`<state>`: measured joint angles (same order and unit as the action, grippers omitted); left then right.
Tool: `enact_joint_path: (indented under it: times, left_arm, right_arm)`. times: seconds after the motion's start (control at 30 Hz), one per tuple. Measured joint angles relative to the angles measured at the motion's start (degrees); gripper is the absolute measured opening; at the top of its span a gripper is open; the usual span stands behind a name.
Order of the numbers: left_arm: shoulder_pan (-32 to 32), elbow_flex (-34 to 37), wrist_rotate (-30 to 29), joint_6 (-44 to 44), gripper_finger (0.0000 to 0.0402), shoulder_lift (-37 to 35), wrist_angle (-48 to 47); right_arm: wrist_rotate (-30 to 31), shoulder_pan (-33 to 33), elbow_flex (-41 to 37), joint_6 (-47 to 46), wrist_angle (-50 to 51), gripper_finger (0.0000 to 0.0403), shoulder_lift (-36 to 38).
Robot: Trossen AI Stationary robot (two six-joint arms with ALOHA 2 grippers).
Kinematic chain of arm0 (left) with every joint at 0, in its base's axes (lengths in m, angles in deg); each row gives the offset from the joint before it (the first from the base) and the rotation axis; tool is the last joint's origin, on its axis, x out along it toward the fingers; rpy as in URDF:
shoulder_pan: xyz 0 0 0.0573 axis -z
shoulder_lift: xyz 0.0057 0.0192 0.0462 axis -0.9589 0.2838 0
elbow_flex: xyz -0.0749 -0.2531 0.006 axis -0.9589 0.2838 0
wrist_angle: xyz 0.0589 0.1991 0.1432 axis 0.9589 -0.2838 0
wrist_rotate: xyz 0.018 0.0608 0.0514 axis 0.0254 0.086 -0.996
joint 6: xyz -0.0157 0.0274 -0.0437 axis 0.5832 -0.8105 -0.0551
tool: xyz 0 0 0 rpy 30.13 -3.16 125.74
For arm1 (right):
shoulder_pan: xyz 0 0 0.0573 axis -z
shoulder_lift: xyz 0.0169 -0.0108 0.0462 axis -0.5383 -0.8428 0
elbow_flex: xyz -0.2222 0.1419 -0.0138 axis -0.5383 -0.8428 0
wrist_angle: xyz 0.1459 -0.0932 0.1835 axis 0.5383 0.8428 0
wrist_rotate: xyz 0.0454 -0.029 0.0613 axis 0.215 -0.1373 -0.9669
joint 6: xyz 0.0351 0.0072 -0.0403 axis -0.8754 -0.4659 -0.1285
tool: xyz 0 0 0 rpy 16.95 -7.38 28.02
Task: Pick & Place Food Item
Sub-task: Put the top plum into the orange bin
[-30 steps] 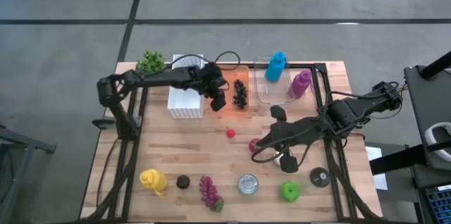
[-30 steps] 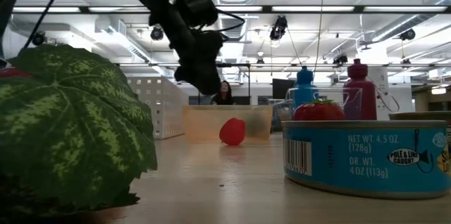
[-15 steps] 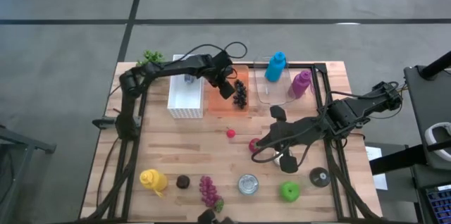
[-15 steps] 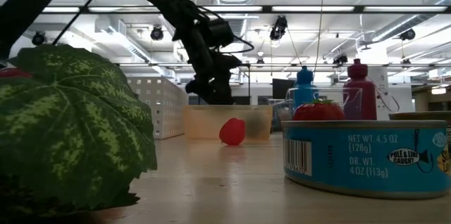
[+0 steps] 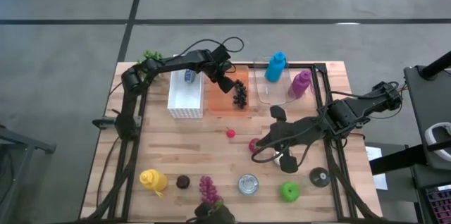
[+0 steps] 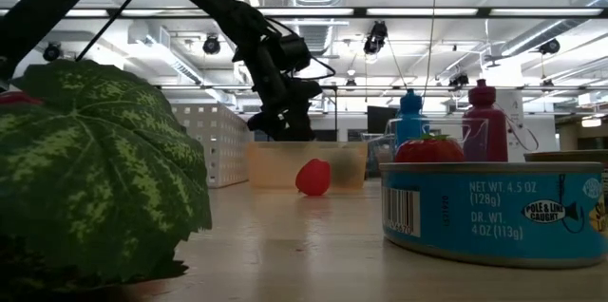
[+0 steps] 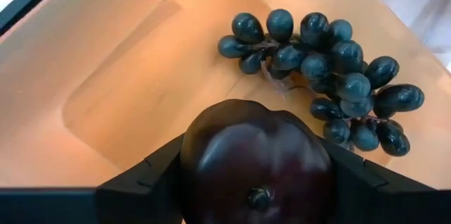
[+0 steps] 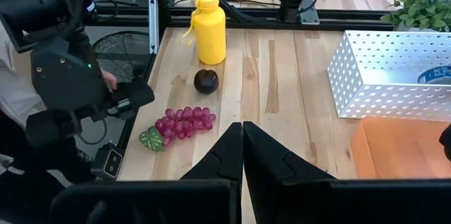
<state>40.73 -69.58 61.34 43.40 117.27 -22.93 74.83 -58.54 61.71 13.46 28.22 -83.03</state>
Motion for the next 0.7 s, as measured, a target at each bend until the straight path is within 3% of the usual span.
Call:
enact_joint_path:
  times: [0.23, 0.7]
  left_arm:
    - [-0.08, 0.03, 0.14, -0.22, 0.0254, 0.0, -0.04]
    - [-0.1, 0.07, -0.03, -0.85, 0.0245, -0.02, -0.41]
  right_arm:
    - [0.0, 0.0, 0.0, 0.0, 0.0, 0.0008, 0.0]
    - [0.0, 0.01, 0.0, 0.0, 0.0, 0.0008, 0.0]
